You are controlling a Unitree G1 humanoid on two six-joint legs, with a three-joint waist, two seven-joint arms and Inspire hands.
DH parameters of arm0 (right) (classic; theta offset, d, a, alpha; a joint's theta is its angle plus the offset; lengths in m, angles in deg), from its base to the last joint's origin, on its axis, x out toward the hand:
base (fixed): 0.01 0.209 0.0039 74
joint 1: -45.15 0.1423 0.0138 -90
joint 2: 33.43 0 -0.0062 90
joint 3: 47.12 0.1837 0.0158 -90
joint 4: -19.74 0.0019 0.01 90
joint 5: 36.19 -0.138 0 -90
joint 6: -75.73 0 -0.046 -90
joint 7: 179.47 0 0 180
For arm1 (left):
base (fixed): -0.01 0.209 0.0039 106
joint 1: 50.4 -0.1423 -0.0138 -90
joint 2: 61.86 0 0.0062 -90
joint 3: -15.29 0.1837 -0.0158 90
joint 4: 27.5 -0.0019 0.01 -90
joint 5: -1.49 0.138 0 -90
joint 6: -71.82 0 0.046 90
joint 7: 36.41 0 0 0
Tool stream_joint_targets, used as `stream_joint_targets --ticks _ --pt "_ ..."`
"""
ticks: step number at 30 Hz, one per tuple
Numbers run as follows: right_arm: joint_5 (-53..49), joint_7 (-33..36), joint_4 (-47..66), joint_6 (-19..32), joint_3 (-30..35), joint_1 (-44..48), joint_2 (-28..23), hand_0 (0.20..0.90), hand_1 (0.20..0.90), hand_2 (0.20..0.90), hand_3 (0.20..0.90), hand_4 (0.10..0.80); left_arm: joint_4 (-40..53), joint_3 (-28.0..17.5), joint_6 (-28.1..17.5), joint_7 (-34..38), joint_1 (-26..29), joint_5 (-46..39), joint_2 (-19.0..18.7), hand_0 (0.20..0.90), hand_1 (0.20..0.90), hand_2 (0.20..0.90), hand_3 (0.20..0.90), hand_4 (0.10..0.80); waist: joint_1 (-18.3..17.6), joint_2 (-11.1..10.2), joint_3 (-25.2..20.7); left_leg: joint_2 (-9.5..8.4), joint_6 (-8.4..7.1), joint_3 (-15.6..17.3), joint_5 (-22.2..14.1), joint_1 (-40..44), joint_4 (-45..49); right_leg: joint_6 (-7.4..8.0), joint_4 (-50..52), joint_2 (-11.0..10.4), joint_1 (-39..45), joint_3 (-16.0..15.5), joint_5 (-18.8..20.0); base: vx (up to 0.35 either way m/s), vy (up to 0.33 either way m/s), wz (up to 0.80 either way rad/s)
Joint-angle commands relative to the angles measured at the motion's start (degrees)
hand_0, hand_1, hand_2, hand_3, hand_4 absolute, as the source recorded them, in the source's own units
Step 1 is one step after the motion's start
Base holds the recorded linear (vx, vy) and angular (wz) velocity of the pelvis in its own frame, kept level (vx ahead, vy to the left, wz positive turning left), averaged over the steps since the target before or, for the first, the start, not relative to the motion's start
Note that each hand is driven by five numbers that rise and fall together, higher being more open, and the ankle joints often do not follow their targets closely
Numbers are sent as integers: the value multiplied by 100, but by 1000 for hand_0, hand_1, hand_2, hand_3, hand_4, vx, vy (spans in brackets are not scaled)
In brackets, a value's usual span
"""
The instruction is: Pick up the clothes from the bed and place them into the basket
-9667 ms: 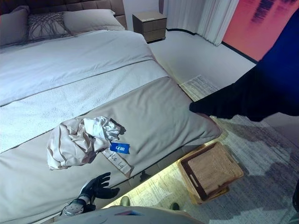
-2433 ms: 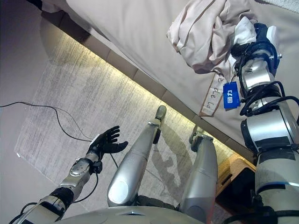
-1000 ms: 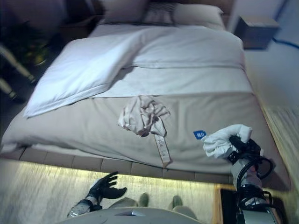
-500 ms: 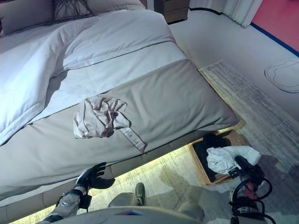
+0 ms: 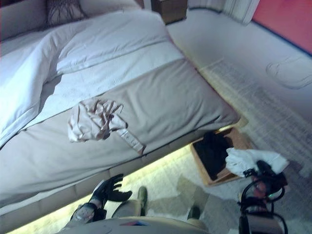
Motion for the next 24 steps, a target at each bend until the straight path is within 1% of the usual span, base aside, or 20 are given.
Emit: stream_joint_targets --ticks 1,2,3,4,6,8,11,12,15,16,17,18,19,20,23,24 --pt "-126 212 283 630 -126 1043 -756 300 300 300 200 100 296 0 -515 223 557 -486 -376 900 900 900 900 800 87 163 782 -469 62 -544 -278 -1111 872 -380 1338 -104 -837 22 -460 -200 -1 -9" --pt "-82 333 241 649 -198 1229 -852 300 300 300 200 100 337 20 -513 301 616 -523 -374 900 900 900 900 800 82 215 836 -493 84 -544 -337 -1276 998 -394 1555 -114 -1089 70 -548 -249 15 -18" --pt "-127 351 273 587 -239 1411 -1032 300 300 300 200 100 429 67 -532 384 652 -600 -383 900 900 900 900 800 44 303 949 -523 121 -516 -287 -1419 1008 -392 1685 -141 -1385 81 -511 -195 25 -26" --pt "-186 298 236 529 -281 1640 -1222 300 300 300 200 100 562 77 -507 439 674 -662 -386 900 900 900 900 800 23 388 1051 -575 154 -485 -313 -1617 1107 -376 1890 -183 -1737 135 -538 -239 59 -23" --pt "-384 163 122 526 -389 2016 -1579 300 300 300 200 100 773 72 -613 486 613 -697 -398 900 900 900 900 800 4 538 1213 -669 221 -429 -274 -1937 1187 -349 2138 -245 -2274 233 -511 -193 60 -12" --pt "-396 77 13 510 -443 2338 -1831 300 300 300 200 100 980 45 -622 538 563 -724 -419 900 900 900 900 800 10 662 1342 -701 257 -387 -222 -2150 1213 -302 2309 -331 -2639 306 -478 -122 30 2" --pt "-467 86 -18 550 -700 2984 -2238 300 300 300 200 100 1272 31 -745 574 486 -922 -543 900 900 900 900 800 29 877 1558 -747 324 -329 -136 -2469 1219 -244 2587 -447 -3245 446 -474 -111 32 4" --pt "-458 83 -30 570 -716 3025 -2258 300 300 300 200 100 1283 30 -746 580 487 -932 -545 900 900 900 900 800 29 884 1563 -751 328 -323 -135 -2499 1233 -243 2619 -455 -3288 458 -481 -56 17 -5" --pt "-210 394 76 672 -915 3513 -2542 300 300 300 200 100 1492 27 -851 549 403 -991 -603 900 900 900 900 800 21 1072 1713 -776 343 -312 -140 -2684 1296 -264 2895 -490 -3646 552 -578 3 38 -4" --pt "-97 490 94 722 -950 3637 -2632 300 300 300 200 100 1540 60 -874 482 379 -1033 -600 900 900 900 900 800 4 1125 1707 -795 304 -346 -295 -2644 1312 -209 2983 -485 -3663 652 -773 107 34 5" --pt "-97 490 94 722 -950 3637 -2632 300 300 300 200 100 1540 60 -874 482 379 -1033 -600 900 900 900 900 800 4 1125 1707 -795 304 -346 -295 -2644 1312 -209 2983 -485 -3663 652 -773 104 51 7" --pt "-9 576 101 790 -1007 3755 -2708 300 300 300 200 100 1602 92 -903 443 340 -1085 -591 900 900 900 900 800 1 1189 1725 -797 297 -340 -258 -2651 1276 -215 2993 -493 -3711 669 -763 -88 81 5" --pt "81 663 129 822 -1042 3867 -2771 300 300 300 200 100 1657 121 -928 411 291 -1147 -565 900 900 900 900 800 -5 1266 1775 -789 317 -289 -103 -2689 1222 -274 2988 -515 -3784 616 -635 25 85 4" --pt "180 737 138 847 -1055 3943 -2836 300 300 300 200 100 1682 143 -945 374 253 -1182 -551 900 900 900 900 800 -12 1291 1739 -805 273 -324 -249 -2607 1204 -210 3016 -515 -3736 690 -812 30 77 -10" --pt "483 961 68 824 -1126 4190 -3057 300 300 300 200 100 1726 162 -988 261 158 -1283 -540 900 900 900 900 800 -18 1413 1728 -815 220 -327 -164 -2490 1019 -201 2959 -520 -3700 688 -807 90 79 -4" --pt "661 1145 19 782 -1169 4281 -3154 300 300 300 200 100 1730 159 -1002 226 140 -1323 -551 900 900 900 900 800 -24 1440 1715 -821 196 -323 -146 -2439 957 -194 2928 -529 -3680 682 -807 58 85 -1"
